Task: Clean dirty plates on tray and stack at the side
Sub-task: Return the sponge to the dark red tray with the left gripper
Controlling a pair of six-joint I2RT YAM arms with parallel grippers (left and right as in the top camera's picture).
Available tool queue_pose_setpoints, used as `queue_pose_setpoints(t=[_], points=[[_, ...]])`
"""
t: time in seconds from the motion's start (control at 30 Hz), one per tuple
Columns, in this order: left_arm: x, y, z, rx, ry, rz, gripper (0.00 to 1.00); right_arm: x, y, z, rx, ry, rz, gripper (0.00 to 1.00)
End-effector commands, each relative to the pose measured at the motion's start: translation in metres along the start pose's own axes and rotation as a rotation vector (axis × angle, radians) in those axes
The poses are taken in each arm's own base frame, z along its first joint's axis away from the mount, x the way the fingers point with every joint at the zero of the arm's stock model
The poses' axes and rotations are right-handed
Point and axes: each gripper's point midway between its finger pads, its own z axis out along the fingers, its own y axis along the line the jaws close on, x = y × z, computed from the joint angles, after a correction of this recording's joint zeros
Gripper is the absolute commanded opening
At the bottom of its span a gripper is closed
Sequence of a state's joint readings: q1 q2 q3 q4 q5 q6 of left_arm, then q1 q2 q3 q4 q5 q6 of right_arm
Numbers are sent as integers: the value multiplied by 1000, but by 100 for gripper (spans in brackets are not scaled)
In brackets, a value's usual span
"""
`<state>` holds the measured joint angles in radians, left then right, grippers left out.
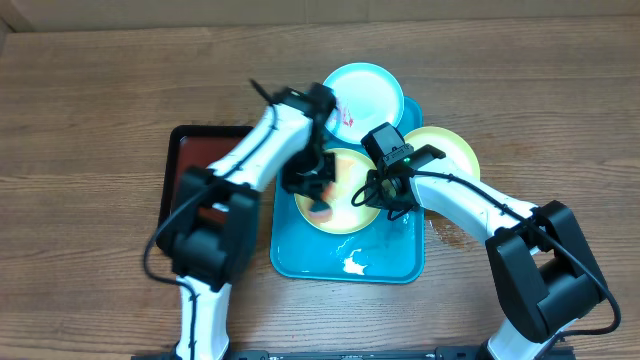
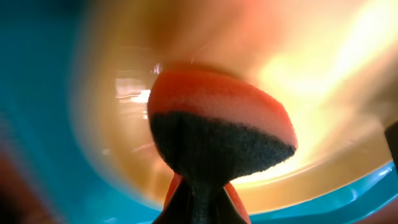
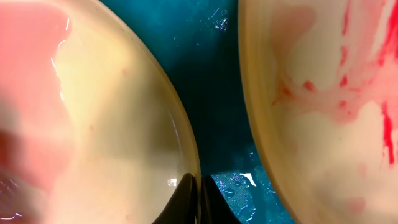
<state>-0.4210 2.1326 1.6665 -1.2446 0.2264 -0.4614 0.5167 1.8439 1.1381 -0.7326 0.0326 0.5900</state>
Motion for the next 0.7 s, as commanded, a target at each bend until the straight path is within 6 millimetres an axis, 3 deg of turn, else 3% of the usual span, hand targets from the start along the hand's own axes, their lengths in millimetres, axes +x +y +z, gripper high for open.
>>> queue_pose_setpoints(t=[0.0,0.13,0.23,0.3,0.37,0.5,0.6,0.63,0.67], points=[[-18,46,-93,-58,-265,-69,4,3,-9,3,33,15,-8,4],[-19,100,-139,-113,-392,-181,4,7,-10,3,37,31,-9,4],[-22,125,-143,-128,-397,-219,4,9,-10,2,33,44,-18,4],[-28,154,-121,-181,-362,-258,4,10,-8,2,21,49,-57,4],[-32,169,-101,-209,-338,-283,4,10,-8,2,22,50,-74,4],[-34,188,-60,-210,-273,-319,4,10,-8,2,19,48,-121,4],[-34,193,-48,-203,-242,-317,4,8,-7,2,15,41,-129,4],[-35,193,-47,-201,-238,-312,11,8,-7,3,14,40,-128,4],[-35,193,-48,-197,-238,-311,29,7,-6,2,12,37,-128,4]])
